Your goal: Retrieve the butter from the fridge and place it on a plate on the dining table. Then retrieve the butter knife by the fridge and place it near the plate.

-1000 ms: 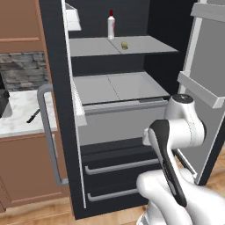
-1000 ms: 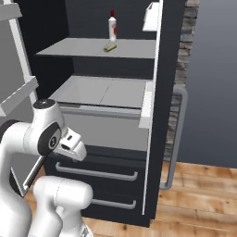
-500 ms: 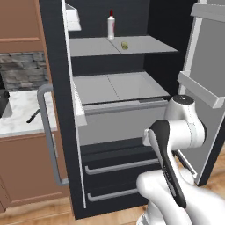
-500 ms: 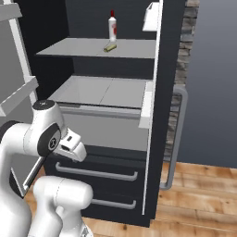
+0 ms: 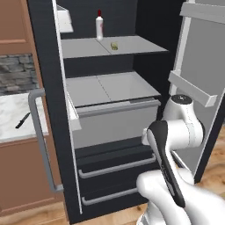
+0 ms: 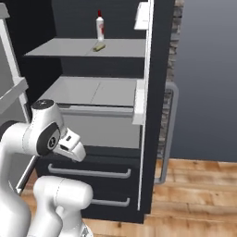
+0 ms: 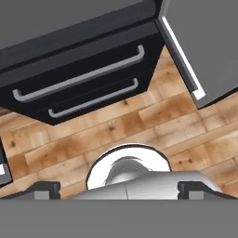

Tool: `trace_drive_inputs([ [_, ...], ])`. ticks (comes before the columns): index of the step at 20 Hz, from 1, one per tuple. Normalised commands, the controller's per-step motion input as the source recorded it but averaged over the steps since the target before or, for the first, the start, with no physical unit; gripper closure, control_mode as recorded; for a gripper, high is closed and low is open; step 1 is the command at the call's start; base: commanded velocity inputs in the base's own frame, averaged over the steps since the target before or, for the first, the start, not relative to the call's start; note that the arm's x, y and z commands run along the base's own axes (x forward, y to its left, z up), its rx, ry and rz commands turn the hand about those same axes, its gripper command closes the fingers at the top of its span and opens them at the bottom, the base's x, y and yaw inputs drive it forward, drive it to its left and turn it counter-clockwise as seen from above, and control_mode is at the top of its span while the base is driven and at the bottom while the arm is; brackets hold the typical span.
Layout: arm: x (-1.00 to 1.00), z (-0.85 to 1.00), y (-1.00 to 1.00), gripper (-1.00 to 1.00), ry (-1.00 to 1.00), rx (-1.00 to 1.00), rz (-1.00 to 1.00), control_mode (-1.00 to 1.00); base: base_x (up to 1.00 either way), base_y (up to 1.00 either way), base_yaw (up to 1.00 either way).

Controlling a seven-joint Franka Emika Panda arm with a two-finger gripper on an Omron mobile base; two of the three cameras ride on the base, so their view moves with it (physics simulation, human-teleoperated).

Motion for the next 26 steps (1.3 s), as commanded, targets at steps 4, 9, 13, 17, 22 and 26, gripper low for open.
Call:
trace_drive_inputs([
  [4, 0.0, 0.0, 0.0, -1.0, 0.0, 0.0, 0.0, 1.0, 0.22, 0.05, -0.15],
  [9, 0.0, 0.0, 0.0, -1.0, 0.0, 0.0, 0.0, 1.0, 0.52, 0.02, -0.01],
  [13, 0.0, 0.0, 0.0, -1.0, 0.0, 0.0, 0.0, 1.0, 0.69, 0.01, 0.0],
  [17, 0.0, 0.0, 0.0, -1.0, 0.0, 0.0, 0.0, 1.0, 0.64, 0.01, 0.0],
  [22, 0.0, 0.0, 0.0, -1.0, 0.0, 0.0, 0.0, 1.0, 0.7, 0.11, 0.0],
  [26, 0.0, 0.0, 0.0, -1.0, 0.0, 0.0, 0.0, 1.0, 0.64, 0.08, 0.0],
])
